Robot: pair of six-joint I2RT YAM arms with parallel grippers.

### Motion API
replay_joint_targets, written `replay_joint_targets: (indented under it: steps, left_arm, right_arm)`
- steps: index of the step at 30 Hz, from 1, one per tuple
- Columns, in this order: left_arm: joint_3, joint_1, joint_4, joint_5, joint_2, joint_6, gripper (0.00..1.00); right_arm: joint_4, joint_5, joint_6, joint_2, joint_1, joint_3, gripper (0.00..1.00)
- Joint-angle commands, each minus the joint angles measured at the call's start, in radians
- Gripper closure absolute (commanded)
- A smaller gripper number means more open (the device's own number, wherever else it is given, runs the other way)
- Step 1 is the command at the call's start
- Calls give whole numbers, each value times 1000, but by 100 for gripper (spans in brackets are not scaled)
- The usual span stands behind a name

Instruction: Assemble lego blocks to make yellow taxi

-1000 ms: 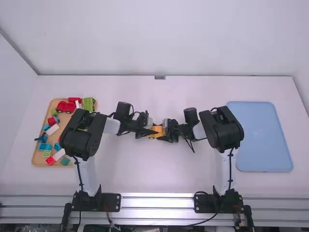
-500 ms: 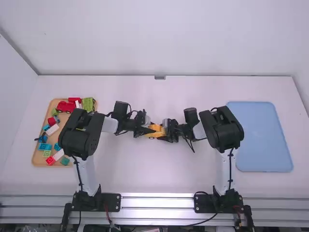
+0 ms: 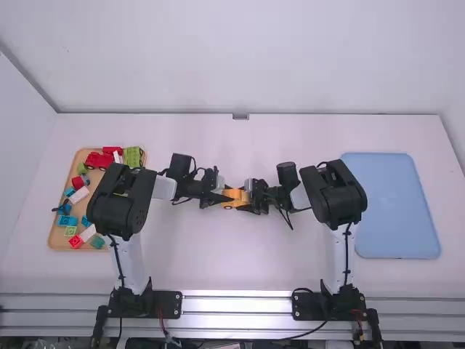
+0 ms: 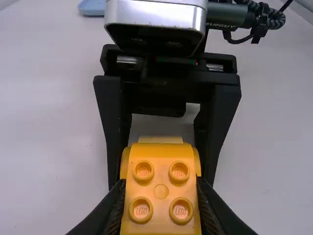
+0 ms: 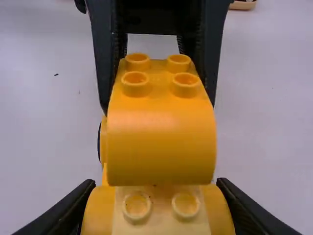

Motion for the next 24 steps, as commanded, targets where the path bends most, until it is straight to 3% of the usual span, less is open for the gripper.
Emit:
replay_joint_targets:
  steps: [1,24]
  left_arm:
    - [-8,-3,-6,7,12,18,98]
    - [-47,-37,72,-76,13,-35,98]
  right_arm:
    - [-4,-2,-5,13,4,-3,43]
    - [-8,-1,-5,13,4,-3,43]
